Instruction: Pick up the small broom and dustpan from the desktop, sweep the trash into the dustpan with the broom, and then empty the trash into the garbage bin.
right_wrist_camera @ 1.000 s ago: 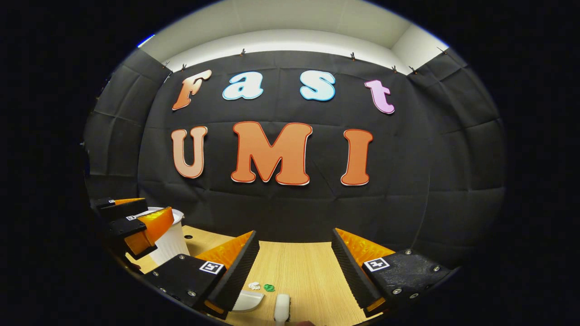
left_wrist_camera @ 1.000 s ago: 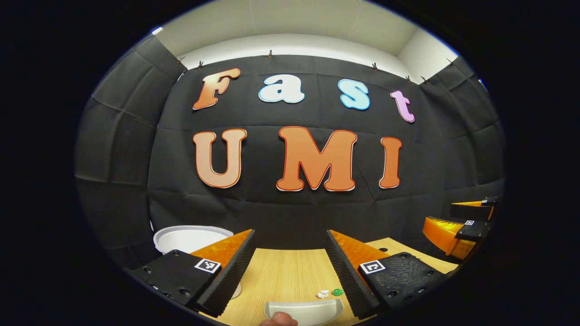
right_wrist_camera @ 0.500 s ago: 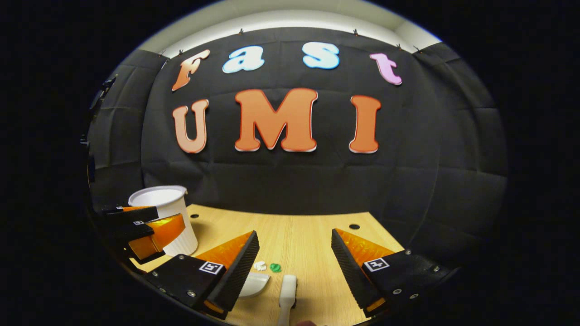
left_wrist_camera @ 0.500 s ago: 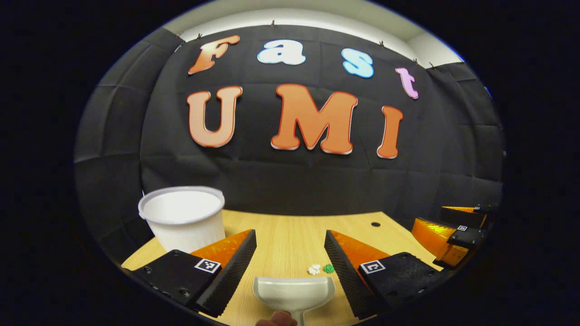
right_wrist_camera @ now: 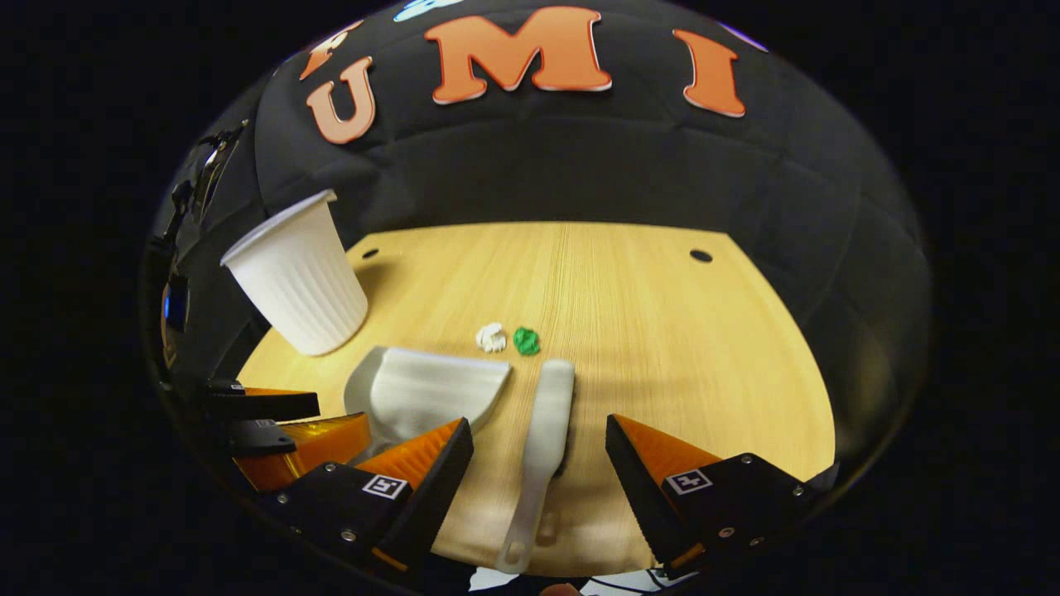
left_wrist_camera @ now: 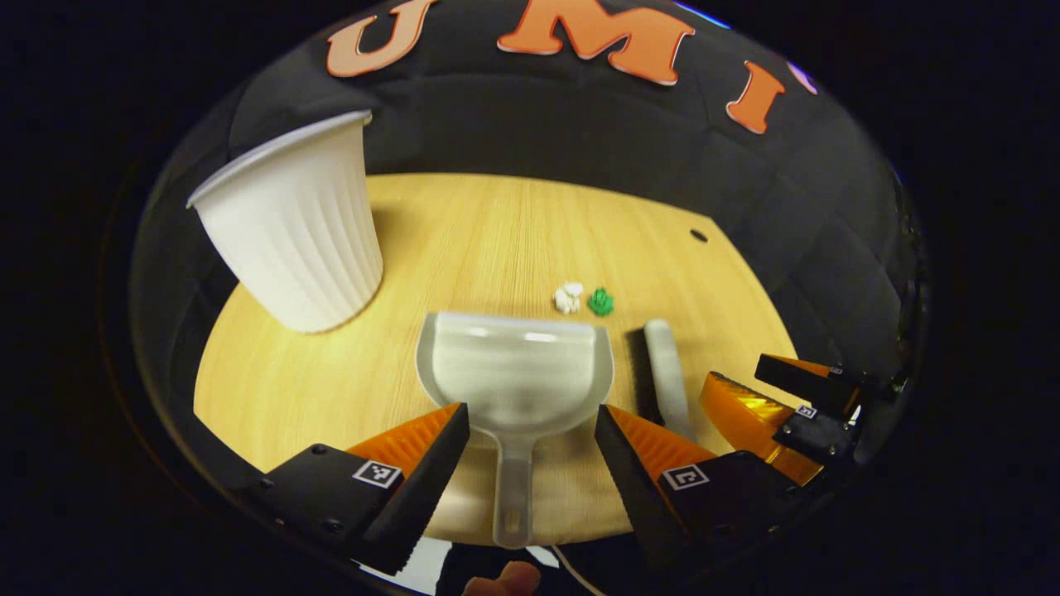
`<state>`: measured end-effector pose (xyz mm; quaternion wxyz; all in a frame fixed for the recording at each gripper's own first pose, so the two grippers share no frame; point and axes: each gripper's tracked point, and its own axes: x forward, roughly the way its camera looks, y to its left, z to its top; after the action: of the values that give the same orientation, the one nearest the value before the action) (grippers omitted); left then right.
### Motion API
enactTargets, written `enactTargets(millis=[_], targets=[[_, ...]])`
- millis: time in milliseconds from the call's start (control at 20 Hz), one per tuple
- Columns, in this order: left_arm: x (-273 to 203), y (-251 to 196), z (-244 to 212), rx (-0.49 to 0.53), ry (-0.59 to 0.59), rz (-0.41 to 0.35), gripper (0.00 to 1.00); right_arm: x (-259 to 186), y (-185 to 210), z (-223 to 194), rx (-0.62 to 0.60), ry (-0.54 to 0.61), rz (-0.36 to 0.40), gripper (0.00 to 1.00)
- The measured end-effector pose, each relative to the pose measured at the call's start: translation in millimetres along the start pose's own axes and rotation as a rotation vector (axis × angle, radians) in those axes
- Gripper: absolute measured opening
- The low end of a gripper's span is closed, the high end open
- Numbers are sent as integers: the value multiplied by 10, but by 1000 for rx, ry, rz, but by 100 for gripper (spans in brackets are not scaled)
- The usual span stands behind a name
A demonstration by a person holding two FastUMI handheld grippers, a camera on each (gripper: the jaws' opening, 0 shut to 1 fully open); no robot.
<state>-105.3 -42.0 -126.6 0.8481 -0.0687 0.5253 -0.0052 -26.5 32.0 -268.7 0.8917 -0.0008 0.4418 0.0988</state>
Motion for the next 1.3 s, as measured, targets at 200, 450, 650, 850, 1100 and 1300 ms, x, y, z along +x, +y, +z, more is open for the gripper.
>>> enactTargets(millis=[200, 450, 650, 850, 1100, 1300], targets=[[-172, 171, 137, -22, 180, 40, 98, 141, -87, -381, -21, 185, 6, 97], [-61, 328, 293, 2, 330, 8, 97, 434, -34, -567, -12, 295, -29, 98], [175, 375, 305, 15, 440, -14, 93, 571, -52, -608, 14, 376, -75, 95], [272, 359, 179, 3, 566, -45, 64, 685, -39, -660, 42, 440, -91, 74], [245, 415, 213, 52, 582, -71, 37, 768, -15, -650, 55, 472, -73, 38], [244, 480, 242, 113, 584, -98, 30, 830, -147, -471, 93, 481, -43, 30]])
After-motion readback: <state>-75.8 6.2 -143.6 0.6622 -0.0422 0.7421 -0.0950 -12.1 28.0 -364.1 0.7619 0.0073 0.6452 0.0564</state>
